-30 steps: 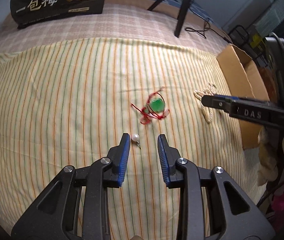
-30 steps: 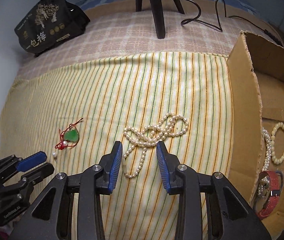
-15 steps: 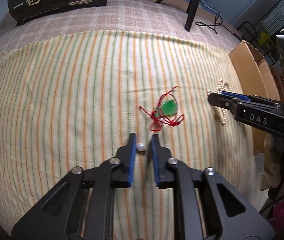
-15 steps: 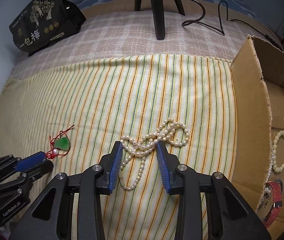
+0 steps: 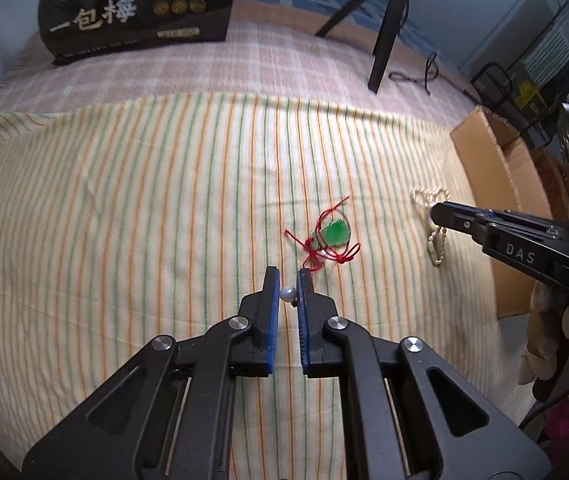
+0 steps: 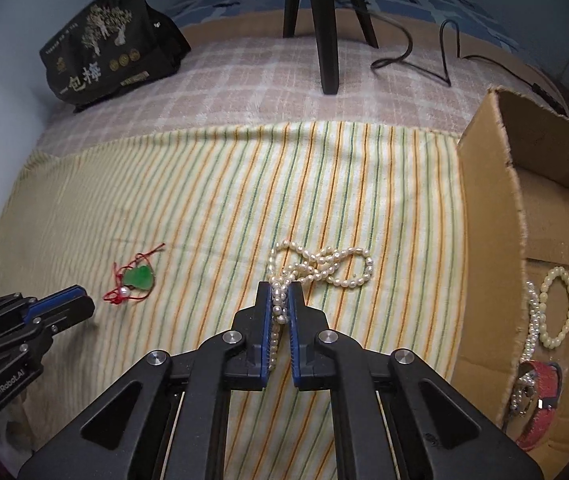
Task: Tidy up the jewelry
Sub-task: 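Close the right tool on the pearl strand while the left tool grasps the pearl stud, then carry the pearl strand and pearl stud over the cardboard box with both tools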
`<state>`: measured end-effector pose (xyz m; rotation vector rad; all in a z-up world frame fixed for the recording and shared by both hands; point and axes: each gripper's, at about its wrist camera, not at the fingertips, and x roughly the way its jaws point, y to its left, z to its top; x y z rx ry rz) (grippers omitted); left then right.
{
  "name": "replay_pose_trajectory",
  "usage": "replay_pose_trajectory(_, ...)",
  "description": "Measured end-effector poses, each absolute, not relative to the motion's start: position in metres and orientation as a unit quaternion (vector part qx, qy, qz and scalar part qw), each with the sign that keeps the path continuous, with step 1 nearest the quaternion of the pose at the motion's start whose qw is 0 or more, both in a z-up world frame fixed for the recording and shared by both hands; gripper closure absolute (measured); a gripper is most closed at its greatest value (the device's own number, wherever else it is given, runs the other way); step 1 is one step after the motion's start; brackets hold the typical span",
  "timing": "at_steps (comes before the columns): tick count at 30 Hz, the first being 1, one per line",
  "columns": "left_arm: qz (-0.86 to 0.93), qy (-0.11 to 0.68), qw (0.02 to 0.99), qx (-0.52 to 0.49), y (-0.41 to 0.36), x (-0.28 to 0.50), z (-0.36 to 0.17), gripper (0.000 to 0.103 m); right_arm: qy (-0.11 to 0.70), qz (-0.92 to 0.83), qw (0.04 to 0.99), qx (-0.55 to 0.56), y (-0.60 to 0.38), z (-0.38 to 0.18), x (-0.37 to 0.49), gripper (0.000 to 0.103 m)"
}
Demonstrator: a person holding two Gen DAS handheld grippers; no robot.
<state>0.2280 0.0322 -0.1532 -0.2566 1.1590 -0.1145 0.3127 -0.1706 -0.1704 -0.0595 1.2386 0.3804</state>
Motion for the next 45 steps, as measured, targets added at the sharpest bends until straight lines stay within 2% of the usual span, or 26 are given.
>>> replay_pose_trajectory(9,-0.064,0.510,0.846,-0.142,0.036,0.212,-0.117,0.097,0.536,0.192,0.822,-0.014,-0.181,-0.127,0.287,0.097)
replay_pose_trajectory(11,-0.068,0.501,0.850,-0.148,0.035,0.208,-0.109,0.097,0.527,0.194,0.828,-0.016,-0.184,-0.117,0.280,0.100)
replay_pose_trajectory(26,-0.090,0.475,0.865,-0.133,0.000,0.188,-0.087,0.097,0.497,0.206,0.843,-0.007,-0.196,-0.092,0.261,0.100)
replay_pose_trajectory(45,-0.149,0.445,0.878,-0.092,-0.074,0.194,-0.053,0.097,0.411,0.208,0.887,-0.028,-0.231,0.012,0.255,0.100)
